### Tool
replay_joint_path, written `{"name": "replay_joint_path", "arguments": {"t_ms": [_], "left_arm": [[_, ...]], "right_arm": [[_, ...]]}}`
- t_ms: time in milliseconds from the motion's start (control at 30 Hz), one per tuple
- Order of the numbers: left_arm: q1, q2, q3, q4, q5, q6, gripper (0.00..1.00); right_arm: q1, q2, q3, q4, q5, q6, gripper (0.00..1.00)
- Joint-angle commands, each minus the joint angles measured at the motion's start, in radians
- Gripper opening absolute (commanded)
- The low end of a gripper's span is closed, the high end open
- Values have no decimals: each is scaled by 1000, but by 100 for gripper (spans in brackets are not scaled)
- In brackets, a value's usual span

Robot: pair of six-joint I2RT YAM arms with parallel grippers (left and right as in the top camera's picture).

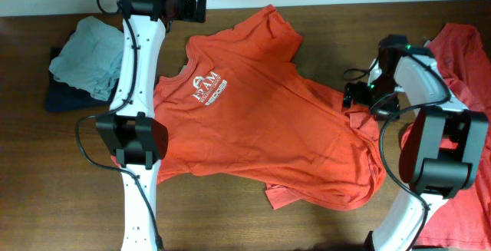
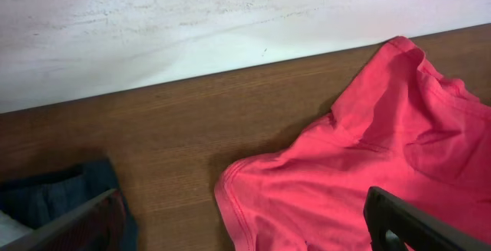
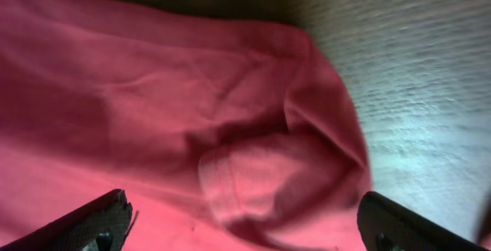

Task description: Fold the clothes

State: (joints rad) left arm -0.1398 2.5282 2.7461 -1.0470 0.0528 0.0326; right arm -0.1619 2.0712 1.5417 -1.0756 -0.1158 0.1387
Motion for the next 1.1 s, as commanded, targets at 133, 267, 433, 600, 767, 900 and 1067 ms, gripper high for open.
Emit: {"name": "replay_joint_path", "arguments": {"t_ms": [133, 267, 433, 600, 767, 900, 1067], "left_arm": [[3, -10, 3, 2, 11, -11, 99], [3, -10, 3, 2, 11, -11, 99], [3, -10, 3, 2, 11, -11, 99], [3, -10, 3, 2, 11, -11, 99], [3, -10, 3, 2, 11, -11, 99], [3, -10, 3, 2, 11, -11, 99], [3, -10, 3, 2, 11, -11, 99]], "right_arm": [[11, -3, -80, 44, 24, 46, 99], [10, -4, -27, 19, 24, 47, 99], [11, -4, 66, -27, 37, 47, 99], [18, -4, 92, -60, 47, 58, 99], [58, -3, 92, -92, 84, 85, 99], [82, 2, 74, -77, 128, 115, 100], [83, 17, 67, -59, 141, 137, 95]]}}
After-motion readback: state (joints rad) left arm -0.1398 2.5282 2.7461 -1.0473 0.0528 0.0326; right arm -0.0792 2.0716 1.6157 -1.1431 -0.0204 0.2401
